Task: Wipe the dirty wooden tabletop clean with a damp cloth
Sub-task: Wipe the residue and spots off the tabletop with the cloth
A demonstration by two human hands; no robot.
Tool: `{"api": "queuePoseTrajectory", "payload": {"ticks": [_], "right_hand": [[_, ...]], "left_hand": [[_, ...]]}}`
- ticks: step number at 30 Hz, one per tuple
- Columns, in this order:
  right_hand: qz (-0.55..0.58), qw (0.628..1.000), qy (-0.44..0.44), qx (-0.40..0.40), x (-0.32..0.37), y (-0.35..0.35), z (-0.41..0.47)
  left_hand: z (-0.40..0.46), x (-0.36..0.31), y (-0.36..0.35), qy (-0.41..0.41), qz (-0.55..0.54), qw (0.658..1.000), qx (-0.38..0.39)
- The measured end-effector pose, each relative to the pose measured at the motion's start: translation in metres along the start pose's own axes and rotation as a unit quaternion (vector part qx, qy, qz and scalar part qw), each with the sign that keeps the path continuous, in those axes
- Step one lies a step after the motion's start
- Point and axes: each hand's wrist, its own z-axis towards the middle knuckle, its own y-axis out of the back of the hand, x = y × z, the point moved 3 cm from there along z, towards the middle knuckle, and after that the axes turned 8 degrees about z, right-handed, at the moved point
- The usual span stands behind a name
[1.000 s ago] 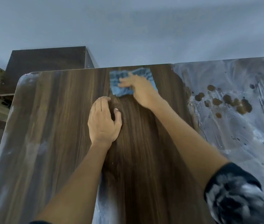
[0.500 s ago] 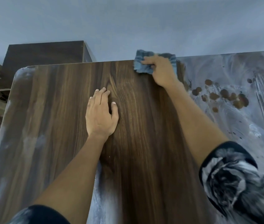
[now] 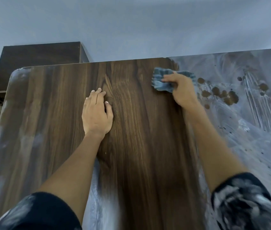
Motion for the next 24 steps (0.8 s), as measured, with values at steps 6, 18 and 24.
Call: {"api": "queuePoseTrajectory", "payload": {"ticks": [6,18,24], "right_hand": [[0.037,0.98,0.149,0.128,0.036,-0.06,-0.071],[0.044,0.997,0.02,0.057,0.002,0.005,-0.098],[0.067,0.979,0.105,0.164,0.032,-0.048,-0.164]], "left_hand": [[-0.012,-0.003,0.001,0.01,0.028,0.999,0.017],[-0.084,-0.005,0.006,0.022,0.056,0.997,0.05],[-0.118,-0.014,0.013,0.023,0.05,0.997,0.055]]}}
